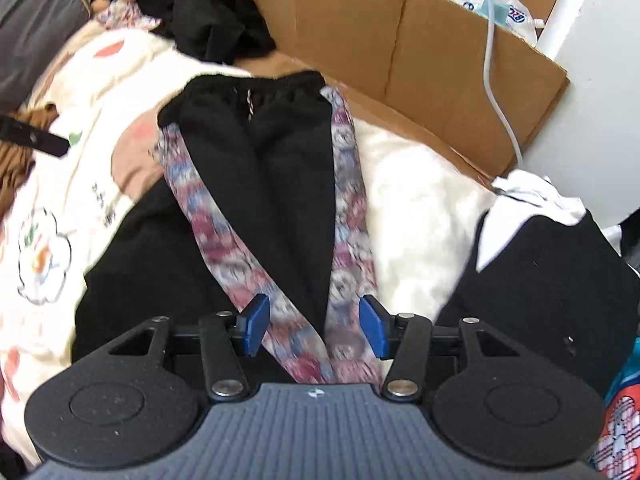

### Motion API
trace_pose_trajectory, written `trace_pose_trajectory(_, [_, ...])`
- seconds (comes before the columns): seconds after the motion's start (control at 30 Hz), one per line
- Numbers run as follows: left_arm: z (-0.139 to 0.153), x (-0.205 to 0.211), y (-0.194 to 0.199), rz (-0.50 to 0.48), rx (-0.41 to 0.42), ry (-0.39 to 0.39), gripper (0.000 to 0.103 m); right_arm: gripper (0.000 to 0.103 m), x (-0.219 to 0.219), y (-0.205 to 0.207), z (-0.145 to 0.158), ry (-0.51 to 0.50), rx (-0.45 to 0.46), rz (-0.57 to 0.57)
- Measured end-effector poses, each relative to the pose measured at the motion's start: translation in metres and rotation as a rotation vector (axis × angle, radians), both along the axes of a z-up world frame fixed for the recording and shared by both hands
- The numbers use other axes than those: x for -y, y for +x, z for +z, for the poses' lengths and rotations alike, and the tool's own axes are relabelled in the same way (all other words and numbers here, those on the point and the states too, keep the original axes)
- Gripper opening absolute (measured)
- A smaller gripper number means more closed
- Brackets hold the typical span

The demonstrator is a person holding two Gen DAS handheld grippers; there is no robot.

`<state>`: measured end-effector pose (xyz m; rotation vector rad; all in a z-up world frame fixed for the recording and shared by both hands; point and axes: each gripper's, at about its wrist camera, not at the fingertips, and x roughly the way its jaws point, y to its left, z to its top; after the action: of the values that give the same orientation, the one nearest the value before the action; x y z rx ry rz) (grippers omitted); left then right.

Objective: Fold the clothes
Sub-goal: 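Open both grippers and release the lengthwise-folded trousers, then grasp the black elastic waistband with the left gripper and lift it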

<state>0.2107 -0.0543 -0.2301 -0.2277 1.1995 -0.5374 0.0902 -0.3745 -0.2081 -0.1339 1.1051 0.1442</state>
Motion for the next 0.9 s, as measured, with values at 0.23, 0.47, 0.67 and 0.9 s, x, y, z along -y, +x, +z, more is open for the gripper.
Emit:
trace_pose_trajectory(0.23, [-0.016,-0.022,0.036,0.113,-0.012,0.006,0.052,0.054,-0.023,0.020,-0.009,0.004,0.085,0.020])
trace_pose_trajectory(0.47, [-0.048,-0.026,0.057,0.180,-0.041,0.008,0.052,0.054,-0.034,0.029,-0.036,0.072,0.104,0.037])
trace_pose_trajectory(0.67, [-0.061,-0.014,0.082,0.184,-0.008,0.000,0.054,0.055,-0.050,0.036,-0.055,0.100,0.161,0.038])
trace_pose_trajectory(0.9, [-0.095,-0.006,0.090,0.252,-0.081,-0.124,0.055,0.055,-0.069,0.036,-0.080,0.092,0.167,0.129])
